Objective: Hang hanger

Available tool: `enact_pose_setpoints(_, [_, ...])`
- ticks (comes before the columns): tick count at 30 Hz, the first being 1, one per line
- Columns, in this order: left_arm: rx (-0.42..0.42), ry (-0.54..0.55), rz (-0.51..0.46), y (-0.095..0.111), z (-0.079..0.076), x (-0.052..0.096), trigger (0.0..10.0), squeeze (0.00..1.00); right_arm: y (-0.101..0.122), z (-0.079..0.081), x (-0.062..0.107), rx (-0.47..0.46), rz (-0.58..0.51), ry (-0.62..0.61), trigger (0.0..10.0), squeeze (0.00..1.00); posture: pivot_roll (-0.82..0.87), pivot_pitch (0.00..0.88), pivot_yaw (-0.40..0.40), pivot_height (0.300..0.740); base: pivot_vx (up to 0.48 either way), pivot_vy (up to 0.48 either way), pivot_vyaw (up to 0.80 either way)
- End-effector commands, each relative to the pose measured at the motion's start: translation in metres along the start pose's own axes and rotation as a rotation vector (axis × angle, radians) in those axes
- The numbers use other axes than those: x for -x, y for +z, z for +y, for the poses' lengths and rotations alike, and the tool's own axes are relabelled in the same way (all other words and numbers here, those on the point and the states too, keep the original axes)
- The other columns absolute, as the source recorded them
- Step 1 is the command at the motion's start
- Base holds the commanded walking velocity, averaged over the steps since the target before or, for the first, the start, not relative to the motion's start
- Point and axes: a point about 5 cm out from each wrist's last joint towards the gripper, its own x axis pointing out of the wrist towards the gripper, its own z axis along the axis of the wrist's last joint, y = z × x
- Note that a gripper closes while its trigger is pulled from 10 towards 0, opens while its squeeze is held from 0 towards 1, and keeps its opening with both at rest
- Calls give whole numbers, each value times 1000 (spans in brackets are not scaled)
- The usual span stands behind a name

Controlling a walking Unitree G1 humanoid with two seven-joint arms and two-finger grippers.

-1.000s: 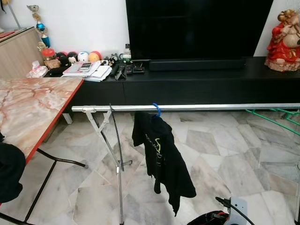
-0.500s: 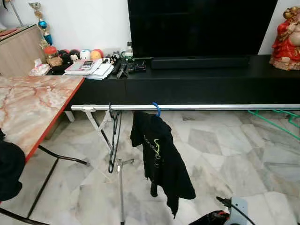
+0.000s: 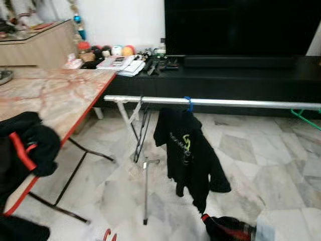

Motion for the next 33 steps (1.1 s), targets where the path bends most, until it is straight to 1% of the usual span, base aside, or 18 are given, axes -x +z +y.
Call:
enact_pose_setpoints(1, [-13,-16,14,-2,-4,0,10000,0,18,-2,-2,4,-75,9,10000,0,-2,0,83,740,-368,0,0])
enact_pose_setpoints(6, [-49,-41,-1,6,-7,-1,10000,0,17,-11,0,-22,-99,-16,10000,0,-26,9,102,740,-368,0,0])
enact_pose_setpoints(9, [-67,-45,-17,13,-4,-1,10000,0,15,-6,0,-27,-111,-5,10000,0,-18,6,101,740,-371,0,0])
enact_pose_setpoints(13, [-48,-37,-41,22,0,-2,10000,0,15,1,0,-19,-121,15,10000,0,-8,6,81,740,-371,0,0])
enact_pose_setpoints(16, [-47,-28,-38,22,3,-1,10000,0,17,4,-1,-11,-129,25,10000,0,0,0,68,740,-371,0,0])
enact_pose_setpoints(18, [-47,-13,-33,22,7,-1,10000,0,23,5,-2,-4,-136,30,10000,0,10,0,67,740,0,0,0])
enact_pose_setpoints(21, [-10,-13,-46,24,10,-1,10000,0,30,4,-4,-14,-148,21,10000,0,23,0,70,740,0,0,0])
enact_pose_setpoints(25, [8,-9,-45,24,15,0,10000,0,31,6,-5,-24,-150,21,10000,0,35,0,74,740,0,0,0])
enact_pose_setpoints(26, [8,-15,-44,31,7,-2,10000,0,29,9,-5,-28,-145,25,10000,0,36,0,76,740,0,0,0])
enact_pose_setpoints(28, [8,-19,-45,34,2,-2,10000,0,27,11,-5,-28,-138,29,10000,0,44,0,74,740,0,0,0])
enact_pose_setpoints(33, [20,-28,-52,37,-3,-3,10000,0,25,13,-5,-22,-125,37,10000,0,52,0,69,740,0,0,0])
